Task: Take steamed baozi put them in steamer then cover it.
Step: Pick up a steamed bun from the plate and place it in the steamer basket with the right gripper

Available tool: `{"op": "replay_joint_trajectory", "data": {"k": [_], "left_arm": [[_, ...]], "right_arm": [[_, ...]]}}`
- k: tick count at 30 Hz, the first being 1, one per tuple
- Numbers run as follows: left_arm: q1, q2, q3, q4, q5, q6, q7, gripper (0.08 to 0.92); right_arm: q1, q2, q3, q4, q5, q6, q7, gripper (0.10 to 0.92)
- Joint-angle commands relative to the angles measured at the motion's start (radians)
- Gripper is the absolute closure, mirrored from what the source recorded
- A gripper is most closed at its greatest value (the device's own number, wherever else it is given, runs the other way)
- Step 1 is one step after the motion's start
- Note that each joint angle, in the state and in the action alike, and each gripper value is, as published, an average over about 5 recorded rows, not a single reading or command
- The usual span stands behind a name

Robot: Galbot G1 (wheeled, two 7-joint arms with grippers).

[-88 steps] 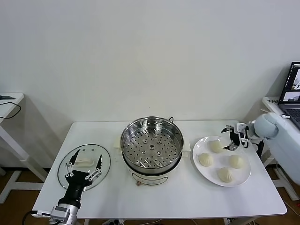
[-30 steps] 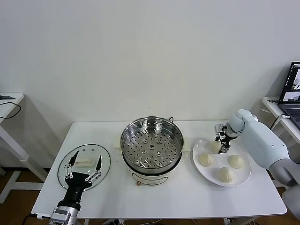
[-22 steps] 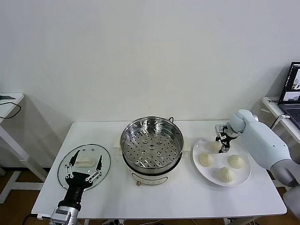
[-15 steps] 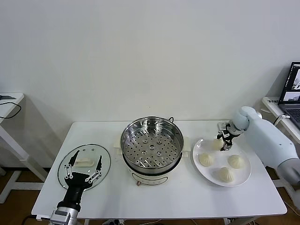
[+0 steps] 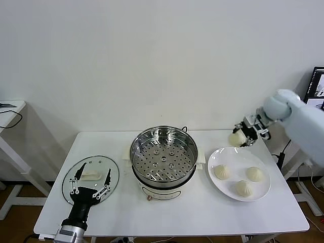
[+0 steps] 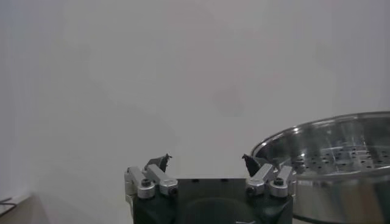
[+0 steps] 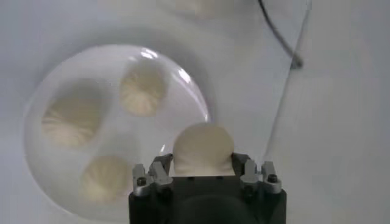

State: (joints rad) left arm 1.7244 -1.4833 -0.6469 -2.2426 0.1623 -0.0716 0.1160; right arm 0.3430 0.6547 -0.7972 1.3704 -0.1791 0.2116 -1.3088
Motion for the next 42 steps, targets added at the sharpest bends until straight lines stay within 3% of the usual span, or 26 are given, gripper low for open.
{"op": "replay_joint_trajectory", "data": {"k": [1, 7, 15, 23, 42], "left_arm": [[0.005, -0.001, 0.0, -0.008, 0.004, 0.0, 0.0, 0.177], [0.015, 0.004, -0.008, -0.02, 0.004, 0.001, 0.0, 0.177], [0.017, 0.016, -0.026, -0.019, -0.001, -0.001, 0.002, 0.177], [0.006, 0.025, -0.033, -0.022, -0.017, 0.009, 0.005, 0.177], [-0.008, 0.04, -0.06, 0.001, -0.044, 0.012, 0.014, 0.177]], "right_arm": [[0.271, -0.021, -0.203, 0.205, 0.09, 0.162, -0.075, 0.364], [0.414, 0.123, -0.33, 0.267, 0.089, 0.206, -0.063, 0.364], [0.435, 0.326, -0.415, 0.206, 0.061, 0.299, 0.021, 0.364], [0.342, 0.448, -0.402, 0.094, -0.003, 0.374, 0.094, 0.364], [0.12, 0.613, -0.311, -0.294, -0.067, 0.51, 0.11, 0.364]]}}
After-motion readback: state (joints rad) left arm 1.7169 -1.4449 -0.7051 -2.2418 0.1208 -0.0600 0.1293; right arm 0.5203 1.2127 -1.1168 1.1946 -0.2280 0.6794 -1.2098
